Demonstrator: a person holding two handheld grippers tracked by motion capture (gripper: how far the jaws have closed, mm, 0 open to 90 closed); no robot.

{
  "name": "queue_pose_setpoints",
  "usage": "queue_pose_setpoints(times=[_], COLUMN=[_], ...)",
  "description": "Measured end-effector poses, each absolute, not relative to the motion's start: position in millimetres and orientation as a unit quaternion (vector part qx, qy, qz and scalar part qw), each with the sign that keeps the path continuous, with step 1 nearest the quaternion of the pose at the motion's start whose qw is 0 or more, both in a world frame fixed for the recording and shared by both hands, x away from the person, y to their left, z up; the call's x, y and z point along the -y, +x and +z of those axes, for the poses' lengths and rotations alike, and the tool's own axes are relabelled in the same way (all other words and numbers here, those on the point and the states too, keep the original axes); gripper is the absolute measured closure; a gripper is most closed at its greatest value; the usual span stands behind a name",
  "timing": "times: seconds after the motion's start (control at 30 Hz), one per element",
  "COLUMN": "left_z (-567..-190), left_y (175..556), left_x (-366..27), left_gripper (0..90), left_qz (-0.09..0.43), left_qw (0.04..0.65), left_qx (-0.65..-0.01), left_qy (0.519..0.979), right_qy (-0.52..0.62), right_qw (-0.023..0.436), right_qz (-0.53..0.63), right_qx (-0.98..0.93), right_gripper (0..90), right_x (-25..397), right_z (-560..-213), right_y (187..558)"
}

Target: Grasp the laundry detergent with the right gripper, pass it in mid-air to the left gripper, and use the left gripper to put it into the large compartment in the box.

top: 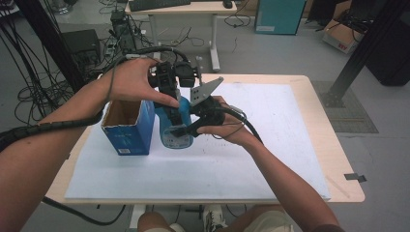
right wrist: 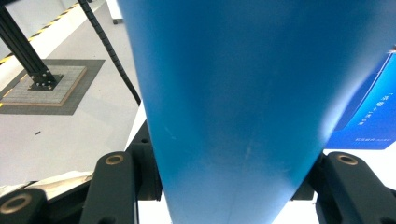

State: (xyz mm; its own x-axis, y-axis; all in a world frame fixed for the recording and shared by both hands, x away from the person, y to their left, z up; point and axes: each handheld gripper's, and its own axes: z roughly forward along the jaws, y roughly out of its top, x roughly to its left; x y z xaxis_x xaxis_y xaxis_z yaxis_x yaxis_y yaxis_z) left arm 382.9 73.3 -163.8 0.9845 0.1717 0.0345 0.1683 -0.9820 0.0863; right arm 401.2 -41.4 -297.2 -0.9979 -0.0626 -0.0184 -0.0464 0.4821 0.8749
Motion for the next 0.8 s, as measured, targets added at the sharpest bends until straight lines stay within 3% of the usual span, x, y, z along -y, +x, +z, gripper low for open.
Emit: queue_pose_setpoints(times=[0.8], left_z=[-159.8], left_y=[383.8], left_x=[-70.3], left_gripper=[5.1], left_qz=[0.02], left_qw=[0.043], left_qx=[-0.079], left_qy=[0.996], right_qy=[0.006], right_qw=[0.01], right_qz=[-0.518], right_qx=[0.855], right_gripper=[44.0], right_x=[45.4], right_z=[-294.6], right_y=[401.2])
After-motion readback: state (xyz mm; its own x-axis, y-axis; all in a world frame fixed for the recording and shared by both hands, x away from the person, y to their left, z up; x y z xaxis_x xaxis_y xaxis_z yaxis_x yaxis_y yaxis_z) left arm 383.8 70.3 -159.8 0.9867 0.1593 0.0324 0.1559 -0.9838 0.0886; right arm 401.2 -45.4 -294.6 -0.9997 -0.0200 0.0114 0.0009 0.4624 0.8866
